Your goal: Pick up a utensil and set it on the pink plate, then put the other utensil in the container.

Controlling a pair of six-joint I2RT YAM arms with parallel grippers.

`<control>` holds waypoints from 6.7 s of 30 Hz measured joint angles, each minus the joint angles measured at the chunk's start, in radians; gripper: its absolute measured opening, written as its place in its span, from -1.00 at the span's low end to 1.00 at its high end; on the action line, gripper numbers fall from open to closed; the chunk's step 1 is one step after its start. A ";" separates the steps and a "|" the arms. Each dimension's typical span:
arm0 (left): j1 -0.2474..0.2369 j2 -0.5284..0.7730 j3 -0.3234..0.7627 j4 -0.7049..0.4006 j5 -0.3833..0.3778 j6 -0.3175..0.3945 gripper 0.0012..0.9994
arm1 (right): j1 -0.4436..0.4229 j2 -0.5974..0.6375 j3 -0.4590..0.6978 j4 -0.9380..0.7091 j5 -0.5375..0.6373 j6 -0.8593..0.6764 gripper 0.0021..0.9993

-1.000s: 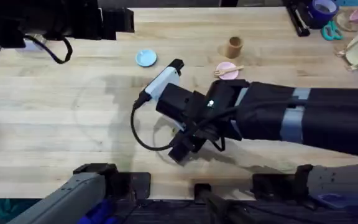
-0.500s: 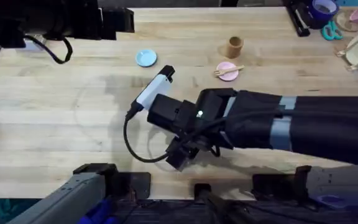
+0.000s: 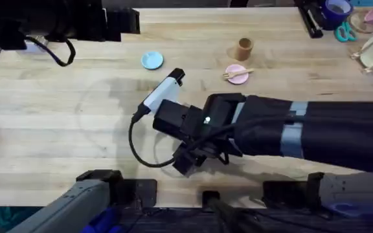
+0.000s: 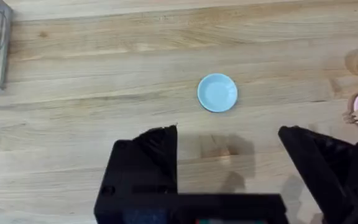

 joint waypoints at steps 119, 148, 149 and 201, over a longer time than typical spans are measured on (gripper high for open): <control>0.003 0.894 0.010 1.158 1.257 0.383 0.99 | -1.267 0.028 0.523 0.120 -0.721 -0.849 -0.94; -0.002 0.894 0.010 1.159 1.263 0.384 0.99 | -1.356 0.355 0.526 0.444 -1.471 -1.203 -0.94; -0.002 0.894 0.010 1.158 1.263 0.384 0.99 | -1.360 0.370 0.526 0.445 -1.488 -1.217 -0.94; -0.002 0.894 0.010 1.158 1.249 0.384 0.99 | -1.371 0.638 0.527 0.514 -1.575 -1.323 -0.94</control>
